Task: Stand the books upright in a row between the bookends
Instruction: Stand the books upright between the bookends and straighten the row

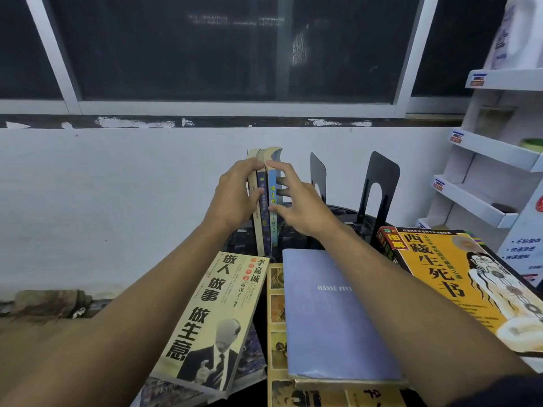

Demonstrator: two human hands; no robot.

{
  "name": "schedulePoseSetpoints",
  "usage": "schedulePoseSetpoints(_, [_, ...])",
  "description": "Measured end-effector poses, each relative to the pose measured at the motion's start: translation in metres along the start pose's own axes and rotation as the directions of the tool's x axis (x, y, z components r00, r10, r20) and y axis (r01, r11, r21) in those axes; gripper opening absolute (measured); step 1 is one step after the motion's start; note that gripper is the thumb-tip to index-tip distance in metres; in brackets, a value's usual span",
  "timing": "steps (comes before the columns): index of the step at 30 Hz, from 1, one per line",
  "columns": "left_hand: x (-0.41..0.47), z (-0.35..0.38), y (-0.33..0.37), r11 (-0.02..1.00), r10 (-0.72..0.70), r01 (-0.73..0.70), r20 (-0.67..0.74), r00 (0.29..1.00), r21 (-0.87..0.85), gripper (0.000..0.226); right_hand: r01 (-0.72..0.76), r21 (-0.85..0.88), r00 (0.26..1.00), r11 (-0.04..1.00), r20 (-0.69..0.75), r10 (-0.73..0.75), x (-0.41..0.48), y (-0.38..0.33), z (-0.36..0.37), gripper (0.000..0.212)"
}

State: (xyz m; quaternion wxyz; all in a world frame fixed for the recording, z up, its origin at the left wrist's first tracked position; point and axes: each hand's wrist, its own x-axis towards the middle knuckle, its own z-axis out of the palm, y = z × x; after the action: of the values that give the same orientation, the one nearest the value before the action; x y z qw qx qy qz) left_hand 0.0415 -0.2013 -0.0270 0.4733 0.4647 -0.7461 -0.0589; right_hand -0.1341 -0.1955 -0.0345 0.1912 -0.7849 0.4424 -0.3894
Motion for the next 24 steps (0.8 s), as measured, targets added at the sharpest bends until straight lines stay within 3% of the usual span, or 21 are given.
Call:
schedulePoseSetpoints(16, [-0.002,-0.004,0.01,0.999,-0.034,0.034,0.025,0.999,0.032,0.049,0.013,-0.084,0.999,0.996,0.048,-0.009,-0.001,-0.007,-0.002,0.084])
schedulePoseSetpoints(24, [-0.008,-0.015,0.02,0.997,-0.053,0.043,0.161,0.986,0.07,0.061,-0.043,-0.136,0.986,0.99,0.151,0.064,-0.008,-0.006,-0.018,0.098])
